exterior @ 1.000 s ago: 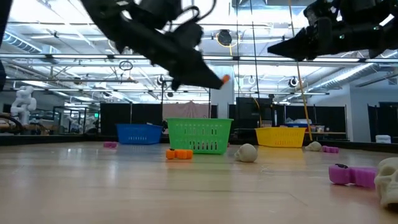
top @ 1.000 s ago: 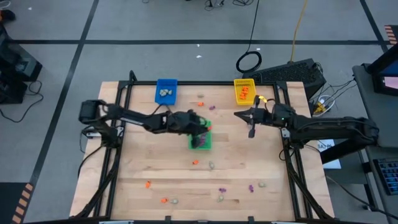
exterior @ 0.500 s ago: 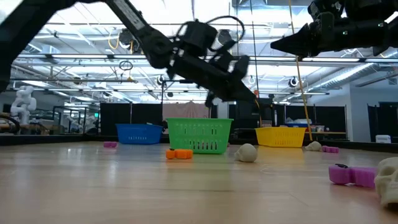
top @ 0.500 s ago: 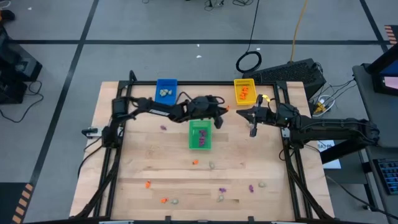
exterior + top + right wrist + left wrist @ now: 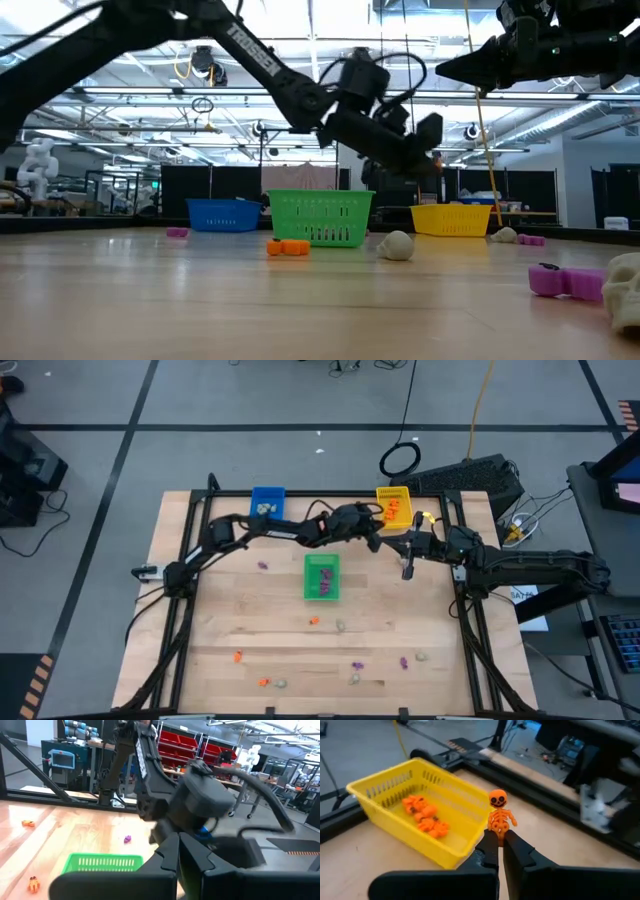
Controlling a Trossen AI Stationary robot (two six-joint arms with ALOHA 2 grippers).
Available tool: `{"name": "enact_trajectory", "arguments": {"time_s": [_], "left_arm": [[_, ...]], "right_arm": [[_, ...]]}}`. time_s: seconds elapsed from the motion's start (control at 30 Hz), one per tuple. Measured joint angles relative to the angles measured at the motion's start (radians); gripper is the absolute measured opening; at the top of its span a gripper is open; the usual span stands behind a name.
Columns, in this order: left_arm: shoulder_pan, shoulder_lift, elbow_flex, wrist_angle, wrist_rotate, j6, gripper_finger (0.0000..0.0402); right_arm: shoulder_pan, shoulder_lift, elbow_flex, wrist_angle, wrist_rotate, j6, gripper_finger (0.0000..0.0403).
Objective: Sort Halloween decoration
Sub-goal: Put the orange skeleton toy into the yellow bin
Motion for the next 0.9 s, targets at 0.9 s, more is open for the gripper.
{"name": "enact_trajectory", "arguments": {"time_s": [0.9], "left_arm": [[0.048,0.176,0.253,-0.115,-0.02,0.0,0.005]], "right_arm": [[0.0,0.0,0.0,0.0,0.0,0.004,0.0]]}}
